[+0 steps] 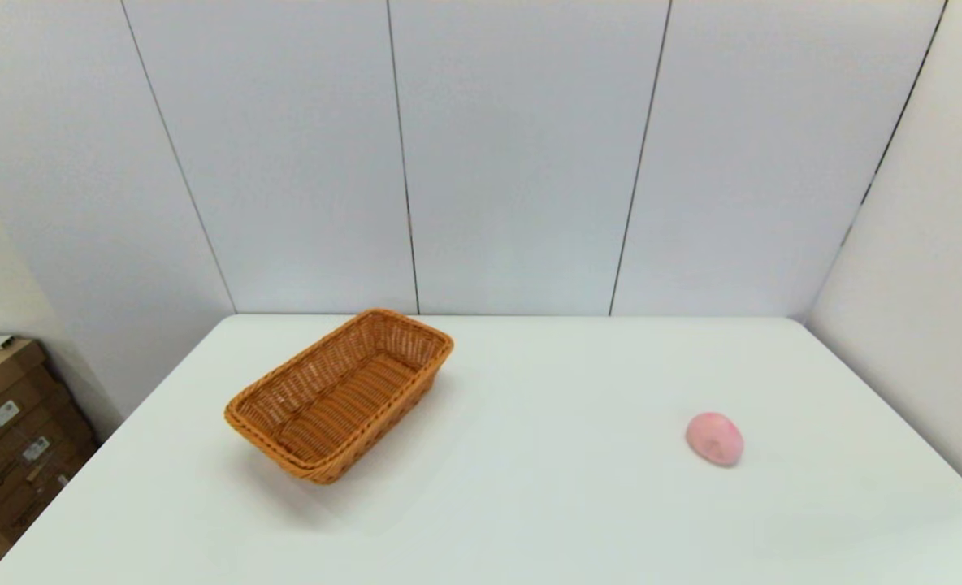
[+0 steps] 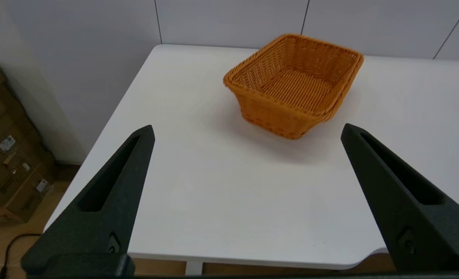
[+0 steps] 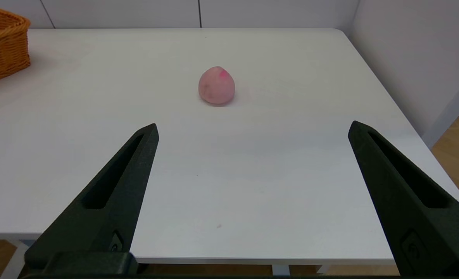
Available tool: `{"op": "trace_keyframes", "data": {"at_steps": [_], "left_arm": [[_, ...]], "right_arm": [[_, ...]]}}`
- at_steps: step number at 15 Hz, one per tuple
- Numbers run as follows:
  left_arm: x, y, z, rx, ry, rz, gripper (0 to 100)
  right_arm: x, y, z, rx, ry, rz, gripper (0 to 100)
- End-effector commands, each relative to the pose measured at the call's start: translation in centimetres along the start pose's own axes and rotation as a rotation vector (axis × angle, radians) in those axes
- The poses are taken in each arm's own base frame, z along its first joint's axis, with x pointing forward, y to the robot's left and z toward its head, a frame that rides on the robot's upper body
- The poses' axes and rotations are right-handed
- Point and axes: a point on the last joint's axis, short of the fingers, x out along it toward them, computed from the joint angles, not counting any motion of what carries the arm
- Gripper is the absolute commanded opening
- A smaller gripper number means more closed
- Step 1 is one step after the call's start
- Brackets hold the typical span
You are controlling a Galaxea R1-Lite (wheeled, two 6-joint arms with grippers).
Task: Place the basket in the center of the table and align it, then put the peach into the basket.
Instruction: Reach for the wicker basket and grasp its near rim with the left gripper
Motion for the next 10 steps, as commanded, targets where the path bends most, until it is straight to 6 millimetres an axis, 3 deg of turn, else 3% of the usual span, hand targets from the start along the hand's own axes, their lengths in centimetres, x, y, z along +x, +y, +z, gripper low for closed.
{"op": "trace_keyframes", "data": {"at_steps": [1, 4, 6, 7, 10], "left_arm": [[9.3, -1.1, 11.2, -0.178, 0.284, 0.034, 100], [17.2, -1.7, 12.4, -0.335, 0.506, 0.099, 100], [20.6, -2.9, 11.6, -0.405, 0.622, 0.134, 100], [23.2, -4.6, 9.9, -0.439, 0.707, 0.189, 100], [27.8, -7.3, 6.3, -0.522, 0.852, 0.317, 100]], "right_arm": [[0.0, 0.0, 0.0, -0.001, 0.002, 0.001, 100], [0.0, 0.0, 0.0, -0.001, 0.004, 0.000, 100], [0.0, 0.0, 0.0, -0.003, 0.005, 0.000, 100], [0.0, 0.0, 0.0, -0.003, 0.005, 0.001, 100], [0.0, 0.0, 0.0, -0.003, 0.005, 0.000, 100]]}}
